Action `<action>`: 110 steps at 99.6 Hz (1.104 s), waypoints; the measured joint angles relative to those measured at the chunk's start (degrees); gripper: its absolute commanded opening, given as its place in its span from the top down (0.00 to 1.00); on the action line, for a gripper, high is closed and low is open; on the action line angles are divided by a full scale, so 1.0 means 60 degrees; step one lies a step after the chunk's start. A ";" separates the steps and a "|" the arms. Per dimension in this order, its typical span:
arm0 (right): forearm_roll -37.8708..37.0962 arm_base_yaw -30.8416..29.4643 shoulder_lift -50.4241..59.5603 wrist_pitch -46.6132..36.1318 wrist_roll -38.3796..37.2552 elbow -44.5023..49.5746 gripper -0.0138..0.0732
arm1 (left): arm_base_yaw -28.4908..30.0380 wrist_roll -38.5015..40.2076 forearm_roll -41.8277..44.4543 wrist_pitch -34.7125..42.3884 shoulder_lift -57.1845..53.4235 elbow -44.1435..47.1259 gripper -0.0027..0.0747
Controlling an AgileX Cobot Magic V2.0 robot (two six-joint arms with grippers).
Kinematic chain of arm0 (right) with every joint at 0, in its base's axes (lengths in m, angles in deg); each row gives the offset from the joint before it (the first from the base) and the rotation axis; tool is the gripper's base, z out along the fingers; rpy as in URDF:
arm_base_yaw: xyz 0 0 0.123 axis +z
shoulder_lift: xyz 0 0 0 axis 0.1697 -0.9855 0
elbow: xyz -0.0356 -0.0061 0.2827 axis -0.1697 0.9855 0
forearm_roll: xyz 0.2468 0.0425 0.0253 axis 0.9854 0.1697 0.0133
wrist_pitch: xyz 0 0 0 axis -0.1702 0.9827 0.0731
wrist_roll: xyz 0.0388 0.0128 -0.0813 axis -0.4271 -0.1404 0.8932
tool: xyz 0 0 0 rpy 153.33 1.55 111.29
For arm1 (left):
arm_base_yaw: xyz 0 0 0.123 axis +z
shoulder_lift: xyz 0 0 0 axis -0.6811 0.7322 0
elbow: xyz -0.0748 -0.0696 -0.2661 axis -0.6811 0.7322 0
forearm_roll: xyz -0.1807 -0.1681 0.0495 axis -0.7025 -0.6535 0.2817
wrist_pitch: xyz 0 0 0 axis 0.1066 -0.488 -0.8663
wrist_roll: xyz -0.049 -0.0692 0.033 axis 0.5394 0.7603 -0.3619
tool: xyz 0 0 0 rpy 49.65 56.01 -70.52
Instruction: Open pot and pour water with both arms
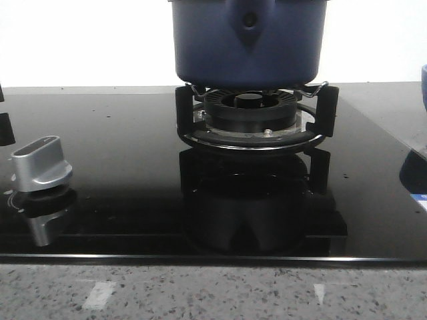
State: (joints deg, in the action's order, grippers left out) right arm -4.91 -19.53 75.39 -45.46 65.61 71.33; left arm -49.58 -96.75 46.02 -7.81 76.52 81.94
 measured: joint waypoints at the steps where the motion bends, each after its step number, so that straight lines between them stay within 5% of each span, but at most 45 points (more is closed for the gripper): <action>1: 0.0000 0.0000 0.0000 0.0000 0.0000 0.0000 0.92 | 0.0000 0.0000 0.0000 0.0001 0.0000 0.0000 0.99; 110: -0.0468 0.0000 0.0000 -0.0367 0.0000 0.0000 0.92 | 0.0000 0.0000 0.0256 0.0036 0.0000 0.0000 0.99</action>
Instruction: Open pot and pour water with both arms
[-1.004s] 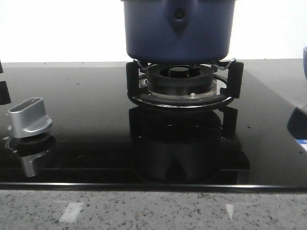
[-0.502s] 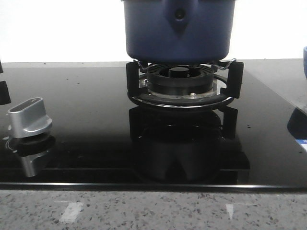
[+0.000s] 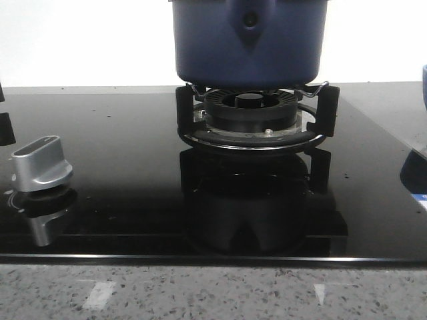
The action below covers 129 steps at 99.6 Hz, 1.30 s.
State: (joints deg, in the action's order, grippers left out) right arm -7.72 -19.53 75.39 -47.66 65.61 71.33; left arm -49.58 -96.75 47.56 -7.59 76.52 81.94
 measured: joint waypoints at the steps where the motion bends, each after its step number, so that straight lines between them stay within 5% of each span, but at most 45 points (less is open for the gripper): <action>1: -0.0001 0.0000 0.0000 -0.0048 0.0000 0.0000 0.92 | 0.0000 0.0000 0.0025 -0.0003 0.0000 0.0000 0.99; 39: -0.0020 0.0000 0.0000 -0.4603 0.0000 0.0000 0.92 | 0.0000 0.0000 0.2830 0.0368 0.0000 0.0000 0.99; 68: 0.0669 0.0000 0.0000 -0.3751 -0.0018 0.0000 0.92 | 0.0000 0.0000 0.3191 0.1056 0.0000 0.0000 0.99; 82: 0.1409 0.0000 0.0000 -0.3586 -0.0018 0.0000 0.92 | 0.0000 0.0000 0.2002 0.1746 0.0000 0.0000 0.99; 106: 0.3083 0.0000 0.0000 -0.3642 -0.0032 0.0000 0.92 | 0.0000 0.0000 -0.2003 0.3096 0.0000 0.0000 0.99; 129: 0.3158 0.0000 0.0000 -0.2541 -0.0032 -0.0556 0.92 | 0.0000 0.0000 -0.3140 0.3725 0.0000 0.0000 0.99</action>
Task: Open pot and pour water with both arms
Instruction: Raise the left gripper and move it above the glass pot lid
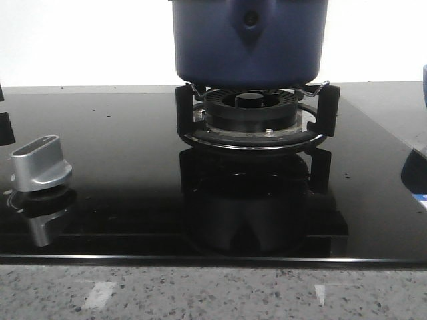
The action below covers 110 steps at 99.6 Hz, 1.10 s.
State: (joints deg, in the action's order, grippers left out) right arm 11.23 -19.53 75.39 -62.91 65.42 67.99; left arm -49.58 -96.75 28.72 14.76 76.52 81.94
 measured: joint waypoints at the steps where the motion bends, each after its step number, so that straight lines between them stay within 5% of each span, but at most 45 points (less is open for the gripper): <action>1: -0.0021 0.0000 0.0000 0.0070 0.0000 -0.0090 0.92 | 0.0000 0.0000 0.0002 0.0003 0.0000 0.0000 0.99; 25: -0.1293 0.0000 0.0000 0.2235 0.0000 -0.1781 0.92 | 0.0000 0.0000 0.1000 -0.1066 0.0249 -0.0846 0.99; 55: -0.2100 0.0000 -0.1560 0.3866 0.0578 -0.3390 0.92 | -0.0129 -0.0590 0.2930 -0.2957 0.3448 -0.3808 0.97; 64: -0.2114 0.0000 -0.2163 0.4384 0.0665 -0.3864 0.92 | -0.0711 -0.1067 0.3008 -0.2916 0.4086 -0.4428 0.84; 79: -0.2114 0.0332 -0.2791 0.4937 0.0697 -0.4540 0.91 | -0.2107 -0.1349 0.3029 -0.2731 0.5049 -0.5145 0.42; 89: -0.2114 0.0753 -0.3180 0.5446 0.0712 -0.5029 0.82 | -0.3049 -0.1389 0.3029 -0.2579 0.6001 -0.5436 0.35; 110: -0.2114 0.1535 -0.3825 0.5867 0.0719 -0.5657 0.41 | -0.4272 -0.1432 0.3029 -0.1692 0.7841 -0.6058 0.35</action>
State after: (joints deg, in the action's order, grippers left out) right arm -1.45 -10.33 52.44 -27.71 69.73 34.05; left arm -75.21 -105.34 46.89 4.61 123.57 45.59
